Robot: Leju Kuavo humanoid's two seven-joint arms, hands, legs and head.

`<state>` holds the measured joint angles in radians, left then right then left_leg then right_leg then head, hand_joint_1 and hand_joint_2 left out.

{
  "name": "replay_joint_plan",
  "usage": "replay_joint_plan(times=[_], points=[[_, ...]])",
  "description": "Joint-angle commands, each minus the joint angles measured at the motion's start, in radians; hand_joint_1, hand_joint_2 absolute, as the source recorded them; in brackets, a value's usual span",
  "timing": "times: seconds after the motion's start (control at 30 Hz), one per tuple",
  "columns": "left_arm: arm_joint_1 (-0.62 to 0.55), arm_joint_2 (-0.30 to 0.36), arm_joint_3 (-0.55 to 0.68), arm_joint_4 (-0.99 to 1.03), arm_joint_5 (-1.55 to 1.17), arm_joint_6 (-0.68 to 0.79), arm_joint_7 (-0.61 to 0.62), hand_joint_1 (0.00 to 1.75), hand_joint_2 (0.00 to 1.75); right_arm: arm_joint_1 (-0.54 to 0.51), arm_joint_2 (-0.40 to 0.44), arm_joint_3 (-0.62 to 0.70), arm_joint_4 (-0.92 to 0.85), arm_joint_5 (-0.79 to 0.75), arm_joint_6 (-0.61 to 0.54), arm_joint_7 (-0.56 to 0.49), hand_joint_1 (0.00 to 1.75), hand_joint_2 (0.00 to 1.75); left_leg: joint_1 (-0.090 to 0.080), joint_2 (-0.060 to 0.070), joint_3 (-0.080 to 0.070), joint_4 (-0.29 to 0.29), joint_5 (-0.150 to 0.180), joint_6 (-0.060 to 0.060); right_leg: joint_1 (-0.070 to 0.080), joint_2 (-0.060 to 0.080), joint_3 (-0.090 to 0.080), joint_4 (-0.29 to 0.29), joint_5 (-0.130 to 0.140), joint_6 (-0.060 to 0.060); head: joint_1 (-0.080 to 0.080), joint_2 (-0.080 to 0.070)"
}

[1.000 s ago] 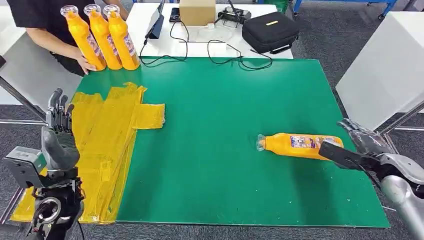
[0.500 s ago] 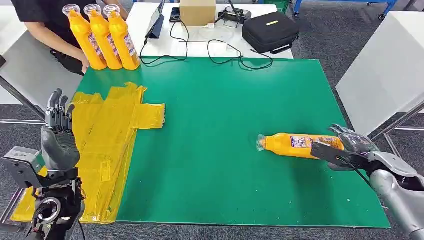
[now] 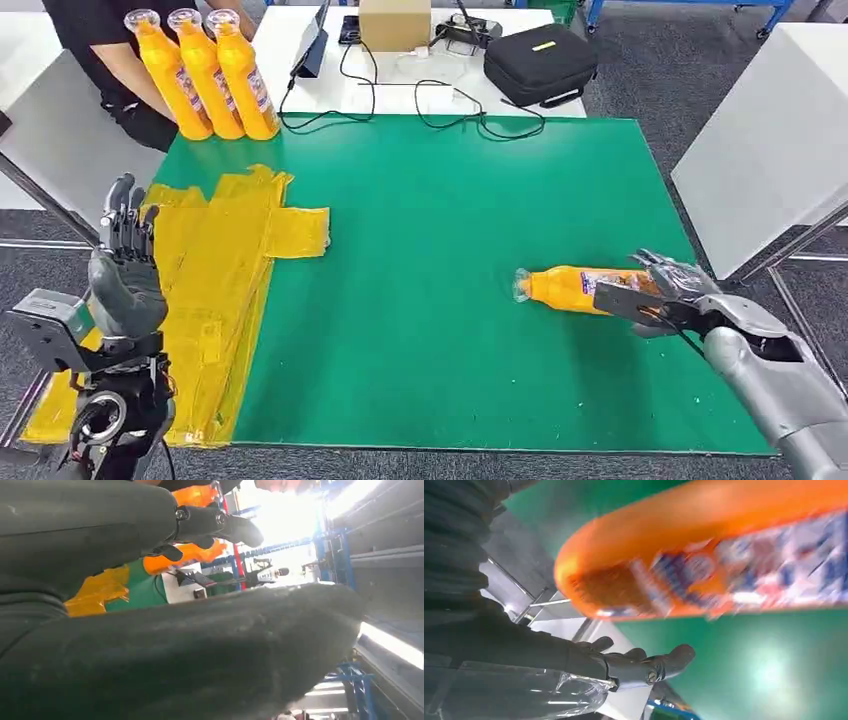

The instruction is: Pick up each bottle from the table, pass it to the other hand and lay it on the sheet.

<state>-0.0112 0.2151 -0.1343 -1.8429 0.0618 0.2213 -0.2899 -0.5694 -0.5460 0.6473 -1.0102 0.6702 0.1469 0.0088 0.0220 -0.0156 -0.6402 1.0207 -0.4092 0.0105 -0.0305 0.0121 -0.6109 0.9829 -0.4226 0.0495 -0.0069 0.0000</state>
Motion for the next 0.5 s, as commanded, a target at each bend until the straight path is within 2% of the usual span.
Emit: replay_joint_plan(times=[0.03,0.3,0.37,0.43,0.47,0.5], points=[[-0.058,-0.008,-0.044,0.053,0.014,-0.008,0.012,0.00,0.00,-0.075,0.138,0.138,0.219,0.036,0.022,0.013,0.00,1.75,0.000,0.003,0.005,-0.001,-0.001,0.001,0.001,0.001,0.005,-0.002,0.000,-0.003,0.000,0.000],[-0.084,-0.014,-0.057,0.062,0.022,0.002,0.015,0.00,0.00,-0.070,0.144,0.202,0.282,0.080,0.077,0.020,0.00,1.75,0.001,0.002,0.007,-0.002,-0.001,0.001,0.002,-0.001,0.007,-0.002,-0.001,-0.004,0.000,0.000],[-0.087,-0.018,-0.062,0.063,0.026,0.003,0.017,0.00,0.00,-0.069,0.135,0.237,0.305,0.122,0.094,0.047,0.00,1.75,0.001,0.002,0.009,-0.002,-0.002,0.001,0.002,-0.001,0.009,-0.003,-0.001,-0.005,0.000,0.000],[-0.103,-0.016,-0.076,0.083,0.037,0.000,0.021,0.00,0.00,-0.051,0.106,0.266,0.347,0.149,0.123,0.055,0.00,1.75,0.001,0.000,0.004,-0.001,-0.001,0.001,0.001,-0.002,0.005,-0.002,-0.001,-0.002,0.000,0.000],[-0.114,-0.013,-0.084,0.096,0.042,-0.002,0.020,0.00,0.00,-0.034,0.096,0.248,0.337,0.123,0.133,0.037,1.75,1.75,0.001,-0.003,0.010,-0.003,0.000,0.001,0.002,-0.005,0.011,-0.005,-0.001,-0.004,0.000,0.000],[-0.115,-0.013,-0.084,0.097,0.042,-0.002,0.020,0.00,0.00,-0.031,0.092,0.248,0.338,0.123,0.132,0.038,1.75,1.75,0.001,-0.002,0.009,-0.001,0.000,0.000,0.001,-0.004,0.007,-0.003,-0.001,-0.002,0.000,0.000]])
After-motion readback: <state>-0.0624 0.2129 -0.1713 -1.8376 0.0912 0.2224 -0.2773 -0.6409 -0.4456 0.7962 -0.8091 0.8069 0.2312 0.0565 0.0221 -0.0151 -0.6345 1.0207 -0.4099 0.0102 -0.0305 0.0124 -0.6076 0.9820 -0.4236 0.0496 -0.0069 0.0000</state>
